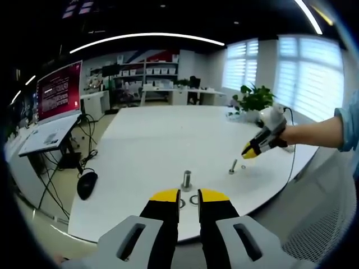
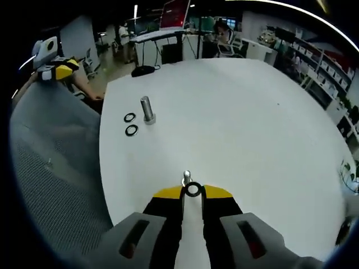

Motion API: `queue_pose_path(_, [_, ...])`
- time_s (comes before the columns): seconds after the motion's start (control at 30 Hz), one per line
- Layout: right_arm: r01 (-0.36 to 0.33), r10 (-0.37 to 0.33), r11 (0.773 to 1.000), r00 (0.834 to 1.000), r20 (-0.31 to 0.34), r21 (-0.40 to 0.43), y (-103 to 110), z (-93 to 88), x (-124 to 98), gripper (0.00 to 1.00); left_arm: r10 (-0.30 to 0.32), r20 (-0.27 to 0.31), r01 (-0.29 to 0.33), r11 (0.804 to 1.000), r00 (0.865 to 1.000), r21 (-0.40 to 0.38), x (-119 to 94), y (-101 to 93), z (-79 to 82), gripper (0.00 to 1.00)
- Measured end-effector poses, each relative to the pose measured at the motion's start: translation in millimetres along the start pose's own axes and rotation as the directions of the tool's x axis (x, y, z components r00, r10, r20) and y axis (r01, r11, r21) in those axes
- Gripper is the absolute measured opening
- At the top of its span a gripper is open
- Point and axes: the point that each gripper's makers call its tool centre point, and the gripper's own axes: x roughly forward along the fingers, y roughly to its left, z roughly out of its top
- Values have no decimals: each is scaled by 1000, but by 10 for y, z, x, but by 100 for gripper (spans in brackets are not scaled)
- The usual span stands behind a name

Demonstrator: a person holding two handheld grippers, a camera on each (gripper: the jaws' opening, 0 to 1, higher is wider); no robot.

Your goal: Place the washer onto the threaded stud by aligning its center hole with the stud, sliding it down to the base, and recovering from edge contact or off-axis alignment until the washer reaches the visible bottom stop.

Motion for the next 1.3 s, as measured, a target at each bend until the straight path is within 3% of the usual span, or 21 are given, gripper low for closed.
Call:
queue_pose_path(0.3, [-45, 36, 994, 995, -92, -98, 51, 34, 119, 14, 2, 3, -2, 1000, 1000, -2, -2, 3, 4, 10])
queue_pose_path(0.67, [-99, 54, 972, 976, -209, -213, 74, 31, 210, 14, -1, 0, 1, 1000, 1000, -1, -2, -2, -3, 10])
queue_pose_path(1.3, [-133, 57, 959, 955, -291, -250, 53, -25, 353, 14, -2, -2, 2, 1000, 1000, -1, 2, -3, -4, 10])
